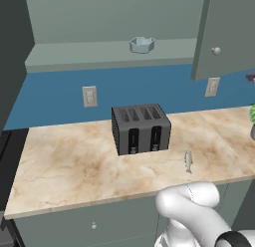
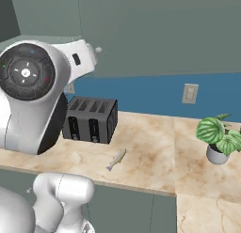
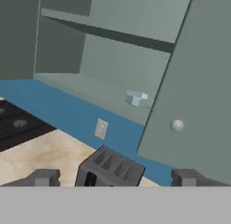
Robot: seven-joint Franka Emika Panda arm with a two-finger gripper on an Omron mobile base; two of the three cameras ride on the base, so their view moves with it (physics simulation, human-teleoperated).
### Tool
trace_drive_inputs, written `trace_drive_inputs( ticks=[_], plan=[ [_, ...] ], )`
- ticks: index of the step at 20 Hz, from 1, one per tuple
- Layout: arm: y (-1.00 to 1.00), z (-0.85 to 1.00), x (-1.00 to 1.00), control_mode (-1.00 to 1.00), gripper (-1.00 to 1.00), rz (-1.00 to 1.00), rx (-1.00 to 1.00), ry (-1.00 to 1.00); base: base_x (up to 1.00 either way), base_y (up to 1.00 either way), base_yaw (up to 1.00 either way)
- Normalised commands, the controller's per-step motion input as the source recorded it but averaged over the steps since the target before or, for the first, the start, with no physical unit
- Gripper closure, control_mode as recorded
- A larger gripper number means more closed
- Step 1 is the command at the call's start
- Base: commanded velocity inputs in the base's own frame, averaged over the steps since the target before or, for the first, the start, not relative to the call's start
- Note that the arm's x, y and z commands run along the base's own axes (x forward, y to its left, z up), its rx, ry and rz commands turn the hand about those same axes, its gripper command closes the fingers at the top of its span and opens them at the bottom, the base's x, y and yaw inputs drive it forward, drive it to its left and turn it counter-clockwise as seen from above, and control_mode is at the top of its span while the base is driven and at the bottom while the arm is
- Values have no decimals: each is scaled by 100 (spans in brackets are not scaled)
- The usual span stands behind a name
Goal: Retrieve the tupperware from the cabinet, then place the raw meat into the tupperware to avoid contamination.
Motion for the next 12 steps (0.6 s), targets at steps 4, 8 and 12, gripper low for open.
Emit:
trace_drive_inputs(
  ticks=[4,8,12],
  plan=[
    [96,-22,-2,-100,-100,0,-33,-8,0,0,0],
    [89,-9,0,-100,-100,0,-33,-16,0,0,0],
    [55,-2,13,-100,-100,-9,-30,-21,0,0,0]
  ],
)
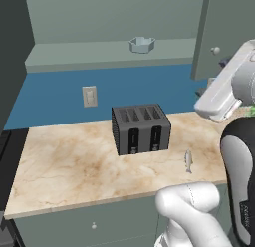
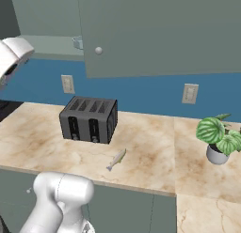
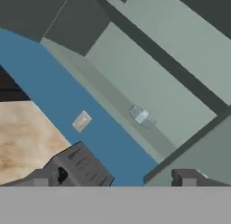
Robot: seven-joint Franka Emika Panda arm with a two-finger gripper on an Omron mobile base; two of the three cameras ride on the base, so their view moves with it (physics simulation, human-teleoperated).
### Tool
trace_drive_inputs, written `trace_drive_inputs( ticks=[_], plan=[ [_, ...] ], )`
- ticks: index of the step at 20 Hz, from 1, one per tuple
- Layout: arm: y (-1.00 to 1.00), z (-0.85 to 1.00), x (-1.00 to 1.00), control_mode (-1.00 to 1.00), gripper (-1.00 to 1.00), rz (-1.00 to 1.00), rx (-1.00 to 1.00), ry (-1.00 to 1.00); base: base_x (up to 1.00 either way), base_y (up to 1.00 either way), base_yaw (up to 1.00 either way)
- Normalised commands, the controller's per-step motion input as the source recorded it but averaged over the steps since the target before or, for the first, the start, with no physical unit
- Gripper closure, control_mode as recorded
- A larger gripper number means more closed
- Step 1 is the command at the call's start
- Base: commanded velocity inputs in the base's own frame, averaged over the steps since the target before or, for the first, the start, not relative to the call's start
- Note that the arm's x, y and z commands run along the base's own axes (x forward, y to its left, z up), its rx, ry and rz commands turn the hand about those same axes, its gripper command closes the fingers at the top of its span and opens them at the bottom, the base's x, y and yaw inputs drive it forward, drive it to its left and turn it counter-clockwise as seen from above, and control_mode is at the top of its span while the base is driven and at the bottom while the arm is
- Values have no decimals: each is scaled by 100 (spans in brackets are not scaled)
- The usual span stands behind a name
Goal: Retrieve the tupperware from the cabinet, then place the raw meat into the tupperware to avoid contamination.
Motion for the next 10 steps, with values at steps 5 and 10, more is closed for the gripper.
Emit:
trace_drive_inputs(
  ticks=[5,10],
  plan=[
    [27,-8,31,-100,-100,-16,-25,-17,0,0,0],
    [18,-15,51,-100,-100,-16,-23,-10,0,0,0]
  ],
)
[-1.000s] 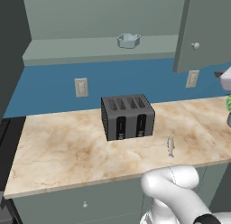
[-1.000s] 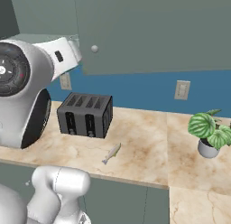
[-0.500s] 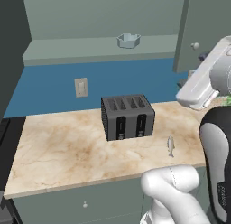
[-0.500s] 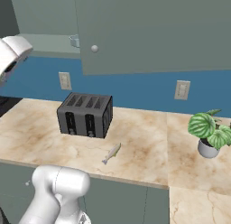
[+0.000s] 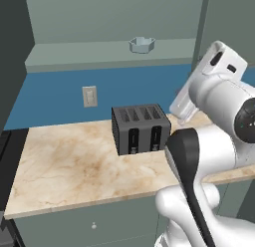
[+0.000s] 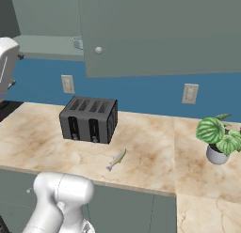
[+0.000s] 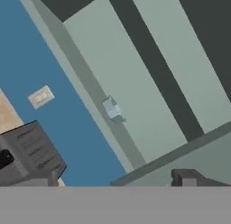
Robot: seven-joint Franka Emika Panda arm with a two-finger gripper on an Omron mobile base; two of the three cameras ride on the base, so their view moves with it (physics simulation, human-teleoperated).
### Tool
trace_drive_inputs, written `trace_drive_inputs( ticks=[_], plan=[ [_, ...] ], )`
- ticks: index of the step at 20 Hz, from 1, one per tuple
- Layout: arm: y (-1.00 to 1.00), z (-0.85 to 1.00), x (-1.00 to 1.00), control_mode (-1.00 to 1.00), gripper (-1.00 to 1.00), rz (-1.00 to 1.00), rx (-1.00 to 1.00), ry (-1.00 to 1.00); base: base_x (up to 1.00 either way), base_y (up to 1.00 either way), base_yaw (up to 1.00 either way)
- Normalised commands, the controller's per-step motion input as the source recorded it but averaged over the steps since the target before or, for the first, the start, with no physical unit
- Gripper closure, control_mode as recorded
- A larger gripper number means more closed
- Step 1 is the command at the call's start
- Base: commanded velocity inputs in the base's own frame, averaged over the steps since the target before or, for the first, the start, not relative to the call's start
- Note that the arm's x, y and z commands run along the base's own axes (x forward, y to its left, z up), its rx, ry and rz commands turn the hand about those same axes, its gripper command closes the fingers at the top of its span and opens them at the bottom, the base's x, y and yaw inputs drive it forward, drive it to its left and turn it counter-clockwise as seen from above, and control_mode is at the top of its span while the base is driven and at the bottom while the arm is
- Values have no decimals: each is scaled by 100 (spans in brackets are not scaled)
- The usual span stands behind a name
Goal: Retrieve the tupperware from the cabinet, then place the raw meat into the tupperware to avoid contamination.
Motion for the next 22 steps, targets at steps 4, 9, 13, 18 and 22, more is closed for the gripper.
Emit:
trace_drive_inputs(
  ticks=[4,9,13,18,22],
  plan=[
    [19,-13,64,-100,-100,-15,-20,-7,0,0,0],
    [7,-2,71,-100,-100,-16,-15,-1,0,0,0],
    [0,0,66,-100,-100,-24,-14,0,0,0,0],
    [-3,0,64,-100,-100,-26,-7,0,0,0,0],
    [-11,0,60,-100,-100,-26,-2,0,0,0,0]
  ],
)
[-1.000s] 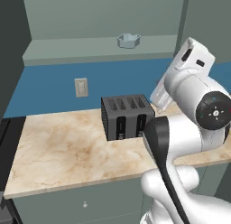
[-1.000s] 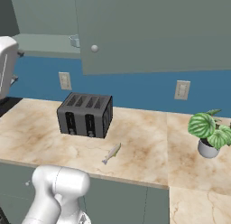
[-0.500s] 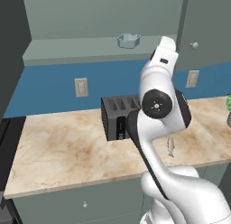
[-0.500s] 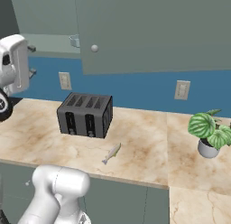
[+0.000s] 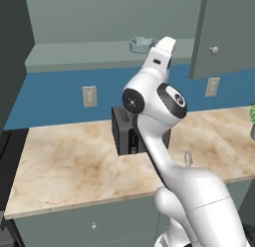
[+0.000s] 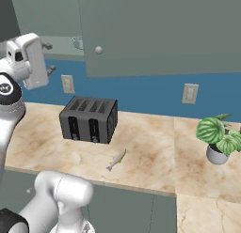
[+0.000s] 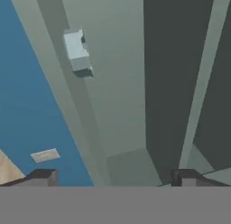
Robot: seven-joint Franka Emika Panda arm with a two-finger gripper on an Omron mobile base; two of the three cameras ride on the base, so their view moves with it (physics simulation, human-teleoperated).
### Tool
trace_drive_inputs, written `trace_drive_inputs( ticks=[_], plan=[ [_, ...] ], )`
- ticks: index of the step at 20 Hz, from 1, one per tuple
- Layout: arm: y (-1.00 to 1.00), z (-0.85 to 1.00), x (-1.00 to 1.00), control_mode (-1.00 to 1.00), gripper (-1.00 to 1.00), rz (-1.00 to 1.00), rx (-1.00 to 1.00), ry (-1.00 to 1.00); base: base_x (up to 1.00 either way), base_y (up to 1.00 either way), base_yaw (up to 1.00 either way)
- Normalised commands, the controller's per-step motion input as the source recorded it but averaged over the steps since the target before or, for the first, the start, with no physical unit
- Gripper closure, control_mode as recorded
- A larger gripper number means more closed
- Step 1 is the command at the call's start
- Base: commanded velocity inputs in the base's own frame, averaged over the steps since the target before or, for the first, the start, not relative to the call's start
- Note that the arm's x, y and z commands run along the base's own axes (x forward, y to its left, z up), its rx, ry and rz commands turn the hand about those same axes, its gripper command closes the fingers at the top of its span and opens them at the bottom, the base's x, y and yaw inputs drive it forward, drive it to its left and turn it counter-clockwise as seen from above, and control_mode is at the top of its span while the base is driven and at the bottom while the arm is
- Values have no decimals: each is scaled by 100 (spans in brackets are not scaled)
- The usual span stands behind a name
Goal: Retrieve the tupperware from the cabinet, then place the raw meat into the tupperware to avoid contamination.
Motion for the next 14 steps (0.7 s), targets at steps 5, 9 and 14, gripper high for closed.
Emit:
trace_drive_inputs(
  ticks=[5,9,14],
  plan=[
    [-47,0,35,-100,-100,-20,1,0,0,0,0],
    [-60,0,16,-100,-100,-13,4,0,0,0,0],
    [-63,0,6,-100,-100,-14,4,-1,0,0,0]
  ],
)
